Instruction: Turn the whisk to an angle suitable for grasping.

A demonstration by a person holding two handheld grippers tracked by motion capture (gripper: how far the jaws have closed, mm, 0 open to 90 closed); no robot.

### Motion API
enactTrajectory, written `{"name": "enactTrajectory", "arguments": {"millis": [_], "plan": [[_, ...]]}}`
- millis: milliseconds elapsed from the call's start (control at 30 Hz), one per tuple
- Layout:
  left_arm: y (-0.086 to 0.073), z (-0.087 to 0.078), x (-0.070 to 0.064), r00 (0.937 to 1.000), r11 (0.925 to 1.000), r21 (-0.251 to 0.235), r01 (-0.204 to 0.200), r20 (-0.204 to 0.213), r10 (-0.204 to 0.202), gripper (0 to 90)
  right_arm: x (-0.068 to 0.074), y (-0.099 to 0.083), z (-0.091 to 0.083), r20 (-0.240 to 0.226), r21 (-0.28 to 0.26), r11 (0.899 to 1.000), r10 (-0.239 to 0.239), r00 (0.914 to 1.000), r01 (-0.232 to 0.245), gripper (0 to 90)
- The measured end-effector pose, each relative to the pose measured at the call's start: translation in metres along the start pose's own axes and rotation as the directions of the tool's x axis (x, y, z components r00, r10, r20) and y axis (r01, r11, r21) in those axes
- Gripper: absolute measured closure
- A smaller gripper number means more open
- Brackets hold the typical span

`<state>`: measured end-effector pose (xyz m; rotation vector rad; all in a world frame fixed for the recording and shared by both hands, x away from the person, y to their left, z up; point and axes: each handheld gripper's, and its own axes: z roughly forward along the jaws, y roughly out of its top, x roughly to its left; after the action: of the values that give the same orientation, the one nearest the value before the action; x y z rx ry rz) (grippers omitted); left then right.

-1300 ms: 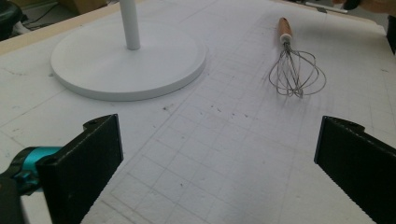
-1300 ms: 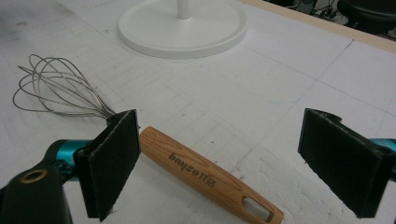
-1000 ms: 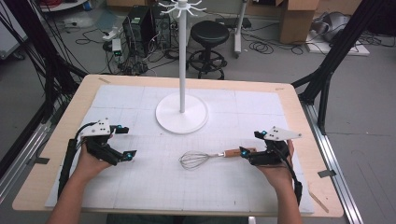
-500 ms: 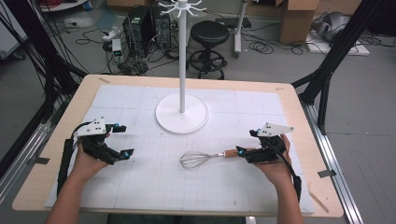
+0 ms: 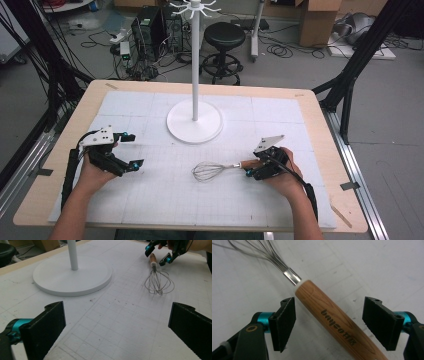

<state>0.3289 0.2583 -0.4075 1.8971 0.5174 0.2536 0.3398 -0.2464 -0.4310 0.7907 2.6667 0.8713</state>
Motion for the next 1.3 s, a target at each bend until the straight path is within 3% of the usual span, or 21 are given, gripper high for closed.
{"name": "enactTrajectory", "arguments": {"millis": [67,133,167,200,367,400,533,700,833,900,933,1033,1133,1300], "plan": [[0.000,0.000,0.000,1.0000,1.0000,-0.002,0.000,-0.002,0.000,1.8,-0.002,0.000,0.002,-0.023,0.012,1.000,0.004,0.9997,-0.004,36.3],[0.000,-0.001,0.000,1.0000,1.0000,-0.001,0.000,-0.002,0.000,1.8,-0.001,0.002,0.001,-0.048,0.020,1.000,0.001,0.9988,0.000,47.7],[0.000,0.000,0.000,1.0000,1.0000,-0.001,0.001,0.001,-0.001,1.8,-0.001,0.002,0.001,-0.048,0.020,1.000,0.001,0.9988,0.000,47.7],[0.000,0.001,0.000,1.0000,1.0000,0.004,-0.006,0.002,0.006,1.8,0.001,0.003,0.000,-0.063,0.019,1.000,-0.013,0.9979,0.014,56.1],[0.000,0.000,0.000,1.0000,1.0000,-0.001,-0.005,0.000,0.005,1.8,0.006,0.006,0.001,-0.067,0.022,0.999,-0.022,0.9975,0.024,58.2],[0.000,0.000,0.000,1.0000,1.0000,-0.002,-0.004,0.000,0.004,1.7,0.009,0.008,0.003,-0.093,0.013,0.999,-0.039,0.9949,0.040,59.6],[0.000,0.000,0.000,1.0000,1.0000,0.001,0.000,-0.004,0.000,1.8,0.019,0.015,0.008,-0.113,0.009,0.996,-0.087,0.9897,0.089,62.8],[0.001,0.000,-0.001,1.0000,1.0000,0.002,-0.007,0.001,0.007,1.7,0.026,0.023,0.014,-0.141,-0.006,0.994,-0.112,0.9837,0.113,68.0],[0.001,-0.002,0.000,1.0000,1.0000,-0.010,-0.001,-0.004,0.001,1.7,0.030,0.027,0.017,-0.148,-0.011,0.993,-0.117,0.9821,0.117,68.7],[0.001,-0.002,0.000,1.0000,1.0000,-0.006,-0.001,-0.003,0.001,1.8,0.030,0.028,0.018,-0.154,-0.014,0.993,-0.115,0.9813,0.114,64.9],[0.001,-0.002,0.000,1.0000,1.0000,-0.005,-0.003,-0.003,0.003,1.8,0.031,0.028,0.018,-0.148,-0.026,0.994,-0.108,0.9830,0.105,58.0],[0.000,-0.001,0.000,1.0000,1.0000,0.001,-0.004,0.000,0.004,1.8,0.032,0.028,0.014,-0.150,-0.041,0.994,-0.105,0.9832,0.100,55.4],[0.000,-0.001,-0.001,1.0000,1.0000,-0.004,-0.002,-0.001,0.002,1.8,0.030,0.023,-0.001,-0.168,-0.112,0.992,-0.074,0.9830,0.056,54.7],[0.000,-0.004,-0.001,1.0000,1.0000,-0.007,-0.003,-0.005,0.003,1.8,0.027,0.013,-0.005,-0.178,-0.092,0.995,-0.045,0.9830,0.029,56.1]]}}
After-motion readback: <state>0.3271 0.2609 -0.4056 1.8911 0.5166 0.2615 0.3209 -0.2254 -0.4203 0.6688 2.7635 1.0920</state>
